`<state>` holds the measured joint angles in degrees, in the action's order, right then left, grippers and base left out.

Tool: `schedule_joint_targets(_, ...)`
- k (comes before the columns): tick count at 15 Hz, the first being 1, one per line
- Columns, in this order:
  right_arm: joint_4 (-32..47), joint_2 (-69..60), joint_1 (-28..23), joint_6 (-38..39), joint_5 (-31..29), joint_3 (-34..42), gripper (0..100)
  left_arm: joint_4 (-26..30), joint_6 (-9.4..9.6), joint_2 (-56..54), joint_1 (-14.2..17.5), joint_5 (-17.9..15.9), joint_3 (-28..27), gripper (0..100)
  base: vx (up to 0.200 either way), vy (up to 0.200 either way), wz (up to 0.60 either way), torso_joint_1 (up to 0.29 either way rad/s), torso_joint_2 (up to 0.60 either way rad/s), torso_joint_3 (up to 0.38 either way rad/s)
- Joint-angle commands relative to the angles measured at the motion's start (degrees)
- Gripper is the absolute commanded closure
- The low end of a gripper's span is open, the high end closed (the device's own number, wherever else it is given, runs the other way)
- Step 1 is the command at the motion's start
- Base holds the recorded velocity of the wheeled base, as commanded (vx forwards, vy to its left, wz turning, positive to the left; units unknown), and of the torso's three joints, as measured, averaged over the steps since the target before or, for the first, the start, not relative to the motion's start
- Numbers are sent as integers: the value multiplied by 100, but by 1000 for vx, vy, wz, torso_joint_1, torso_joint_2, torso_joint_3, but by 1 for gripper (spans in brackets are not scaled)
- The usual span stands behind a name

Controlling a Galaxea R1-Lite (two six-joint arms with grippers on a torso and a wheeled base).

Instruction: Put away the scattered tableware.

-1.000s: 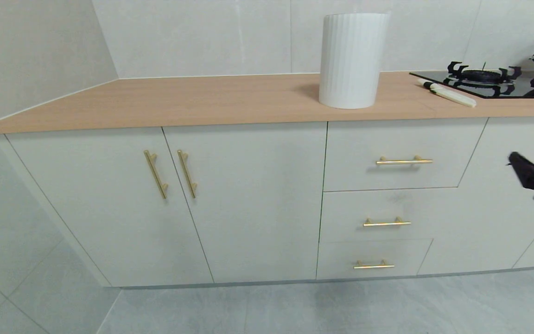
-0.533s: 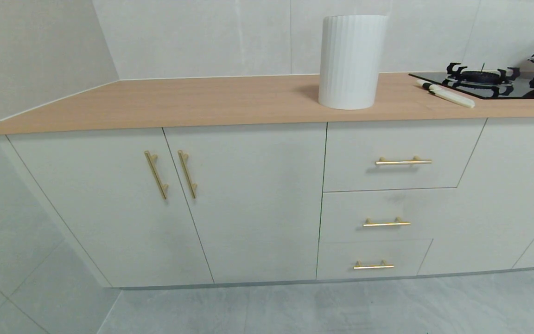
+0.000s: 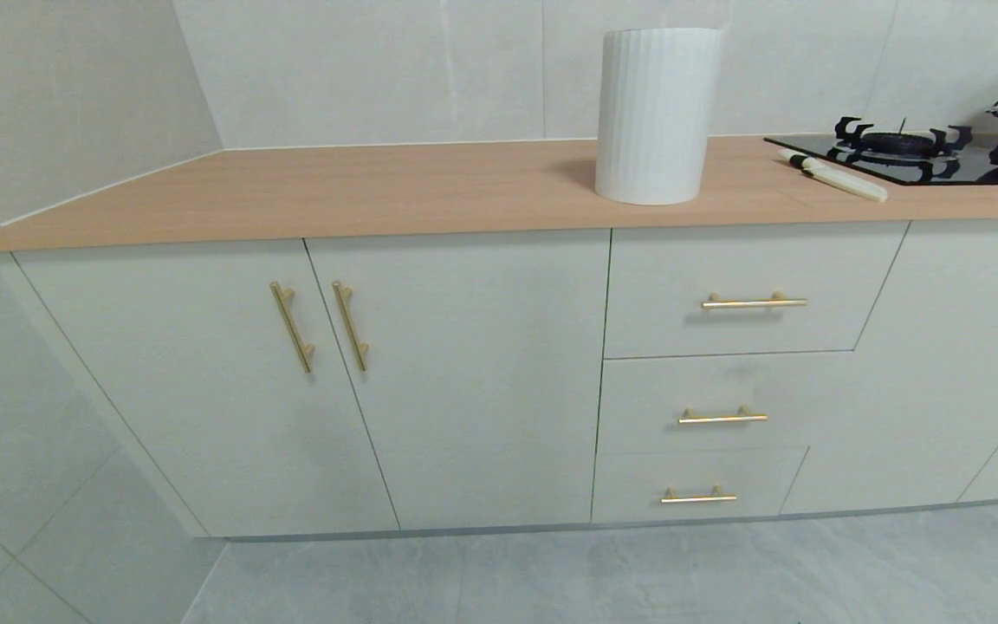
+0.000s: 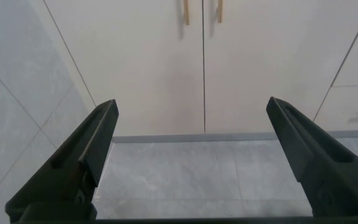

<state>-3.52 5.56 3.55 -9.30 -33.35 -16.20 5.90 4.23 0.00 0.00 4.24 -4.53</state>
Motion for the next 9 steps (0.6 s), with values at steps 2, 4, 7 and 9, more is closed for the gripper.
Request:
schedule_joint_targets(2, 511, -556, -328, -1, 206, 82, 0, -1, -1, 9, -9, 6, -4, 0, 0, 0, 0, 0, 0, 0)
schedule_joint_targets(4, 484, -556, -328, 543, 971, 557, 0, -1, -1, 9, 0, 6, -4, 0, 0, 0, 0, 0, 0, 0)
schedule_joint_targets(7, 45, -556, -328, 719, 2096, 1594, 0, -1, -1, 9, -9, 6, -4, 0, 0, 0, 0, 0, 0, 0)
schedule_joint_targets(9, 71, -556, -328, 746, 2509, 1611, 0, -10, -1, 9, 0, -2, 5, 0, 0, 0, 0, 0, 0, 0)
